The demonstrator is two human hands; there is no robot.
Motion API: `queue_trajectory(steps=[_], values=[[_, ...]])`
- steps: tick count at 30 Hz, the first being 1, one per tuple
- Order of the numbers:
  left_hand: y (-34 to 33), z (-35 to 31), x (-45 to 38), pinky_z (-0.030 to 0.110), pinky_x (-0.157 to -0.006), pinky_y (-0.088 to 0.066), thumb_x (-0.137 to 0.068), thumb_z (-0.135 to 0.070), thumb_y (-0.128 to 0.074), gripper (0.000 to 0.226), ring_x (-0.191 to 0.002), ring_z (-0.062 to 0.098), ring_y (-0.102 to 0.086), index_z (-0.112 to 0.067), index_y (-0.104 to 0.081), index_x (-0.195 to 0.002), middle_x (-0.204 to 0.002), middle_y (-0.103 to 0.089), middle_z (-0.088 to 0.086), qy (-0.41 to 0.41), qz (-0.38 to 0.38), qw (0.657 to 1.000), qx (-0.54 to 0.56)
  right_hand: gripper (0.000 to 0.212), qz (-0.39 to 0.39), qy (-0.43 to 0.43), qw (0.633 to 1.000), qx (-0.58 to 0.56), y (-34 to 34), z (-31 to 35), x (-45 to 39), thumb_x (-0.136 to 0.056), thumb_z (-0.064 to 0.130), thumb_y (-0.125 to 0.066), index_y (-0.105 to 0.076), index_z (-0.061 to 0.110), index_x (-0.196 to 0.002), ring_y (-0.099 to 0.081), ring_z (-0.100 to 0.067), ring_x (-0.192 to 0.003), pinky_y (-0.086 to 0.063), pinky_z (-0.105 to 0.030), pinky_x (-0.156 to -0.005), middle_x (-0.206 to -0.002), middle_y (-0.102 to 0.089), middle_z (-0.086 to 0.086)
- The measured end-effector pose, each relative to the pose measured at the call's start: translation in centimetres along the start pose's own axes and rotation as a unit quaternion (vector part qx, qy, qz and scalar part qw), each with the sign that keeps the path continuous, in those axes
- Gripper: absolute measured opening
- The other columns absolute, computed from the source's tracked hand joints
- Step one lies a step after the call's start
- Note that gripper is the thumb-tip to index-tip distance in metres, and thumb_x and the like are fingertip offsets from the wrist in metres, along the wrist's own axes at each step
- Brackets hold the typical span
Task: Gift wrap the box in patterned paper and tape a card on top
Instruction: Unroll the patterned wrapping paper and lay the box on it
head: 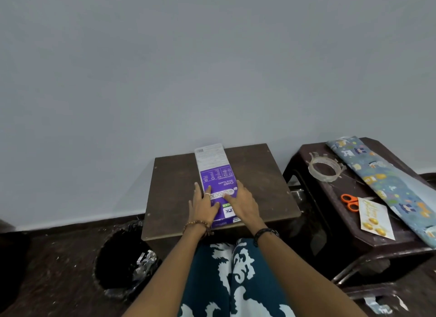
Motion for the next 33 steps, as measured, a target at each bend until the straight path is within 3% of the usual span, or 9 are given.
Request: queue_trajectory(steps=[3, 6, 10, 14, 20, 24, 27, 30, 33], values=[[0.5, -5.1, -0.1, 0.04, -0.116, -0.005, -0.095, -0.024, -0.046, 0.048, -0.143, 0.021, -0.013, -0.011, -0.036, -0.14, -0.155, -0.015, 0.009, -0.105, -0.061, 0.99, -0.073, 0.054, -0.032, 0.027, 0.998, 0.039, 2.2, 0.6, 0.2, -0.093, 0.031, -0.052, -0.033, 0.013, -0.14, -0.049, -0.027, -0.12, -0.041, -0.038, -0.096, -0.136, -0.046, -0.011], [-1.8, -11.5, -0.4, 0.042, -0.116, -0.017, -0.093, -0.006, -0.043, 0.042, -0.139, 0.021, -0.028, -0.009, -0.043, -0.135, -0.146, -0.038, 0.01, -0.184, -0.044, 0.982, -0.013, 0.04, -0.106, 0.053, 0.992, 0.043, 7.7, -0.2, 0.2, -0.095, 0.018, -0.044, -0.044, 0.012, -0.134, -0.049, -0.028, -0.121, -0.04, -0.037, -0.096, -0.134, -0.049, -0.009], [-8.6, -21.3, -0.5, 0.046, -0.107, -0.032, -0.09, -0.005, -0.042, 0.043, -0.126, 0.028, -0.046, -0.011, -0.048, -0.132, -0.134, -0.052, 0.013, -0.263, 0.022, 0.964, 0.041, 0.031, -0.236, 0.036, 0.968, 0.081, 17.7, -5.9, 0.8, -0.09, 0.011, -0.044, -0.056, 0.009, -0.119, -0.054, -0.031, -0.11, -0.044, -0.041, -0.089, -0.121, -0.057, -0.012], [-15.9, -30.5, 1.6, 0.036, -0.106, -0.034, -0.089, -0.004, -0.045, 0.046, -0.127, 0.03, -0.044, -0.007, -0.043, -0.135, -0.136, -0.049, 0.018, -0.295, 0.13, 0.94, 0.114, 0.025, -0.33, -0.053, 0.93, 0.15, 26.5, -13.7, 2.2, -0.086, 0.012, -0.045, -0.062, 0.004, -0.103, -0.056, -0.035, -0.1, -0.043, -0.041, -0.079, -0.107, -0.061, -0.017], [-22.3, -34.3, 1.8, 0.039, -0.098, -0.042, -0.09, -0.008, -0.047, 0.055, -0.119, 0.03, -0.051, -0.019, -0.034, -0.143, -0.133, -0.052, 0.013, -0.243, 0.225, 0.93, 0.161, 0.036, -0.285, -0.146, 0.905, 0.28, 30.7, -22.0, 1.3, -0.089, 0.021, -0.055, -0.052, 0.002, -0.119, -0.045, -0.033, -0.119, -0.028, -0.045, -0.104, -0.124, -0.053, -0.015], [-23.0, -33.5, 0.6, 0.03, -0.107, -0.034, -0.093, -0.002, -0.044, 0.05, -0.132, 0.021, -0.04, -0.011, -0.035, -0.141, -0.142, -0.043, 0.01, -0.2, 0.25, 0.918, 0.235, 0.024, -0.28, -0.13, 0.893, 0.329, 31.1, -22.2, 0.6, -0.093, 0.02, -0.047, -0.054, 0.005, -0.11, -0.054, -0.031, -0.106, -0.034, -0.04, -0.096, -0.114, -0.059, -0.013], [-21.9, -33.6, -0.1, 0.026, -0.107, -0.034, -0.093, 0.001, -0.043, 0.046, -0.13, 0.02, -0.042, -0.007, -0.038, -0.138, -0.14, -0.045, 0.013, -0.167, 0.245, 0.904, 0.307, 0.016, -0.323, -0.103, 0.879, 0.336, 32.3, -20.6, 1.2, -0.091, 0.006, -0.042, -0.057, 0.003, -0.095, -0.06, -0.035, -0.087, -0.04, -0.041, -0.085, -0.096, -0.064, -0.015], [-20.0, -33.9, -0.7, 0.016, -0.096, -0.034, -0.094, -0.003, -0.044, 0.042, -0.126, 0.018, -0.045, -0.006, -0.042, -0.136, -0.135, -0.05, 0.01, -0.141, 0.226, 0.887, 0.377, 0.011, -0.407, -0.079, 0.847, 0.333, 34.1, -18.0, 2.5, -0.082, -0.003, -0.054, -0.063, -0.001, -0.089, -0.064, -0.036, -0.072, -0.049, -0.044, -0.083, -0.082, -0.068, -0.018], [-18.5, -34.6, -0.6, 0.025, -0.097, -0.04, -0.094, -0.011, -0.05, 0.038, -0.12, 0.019, -0.051, -0.007, -0.046, -0.132, -0.131, -0.054, 0.01, -0.092, 0.244, 0.835, 0.484, 0.021, -0.478, -0.031, 0.8, 0.362, 35.0, -13.7, 3.5, -0.074, -0.004, -0.065, -0.067, 0.0, -0.095, -0.069, -0.031, -0.072, -0.052, -0.047, -0.087, -0.082, -0.072, -0.014]])
Point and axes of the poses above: each hand's wrist, its own x-axis away from the middle knuckle, its own y-axis out of the back of the hand, z = x × y, the point moved 10 cm from there along -x, towards the middle knuckle
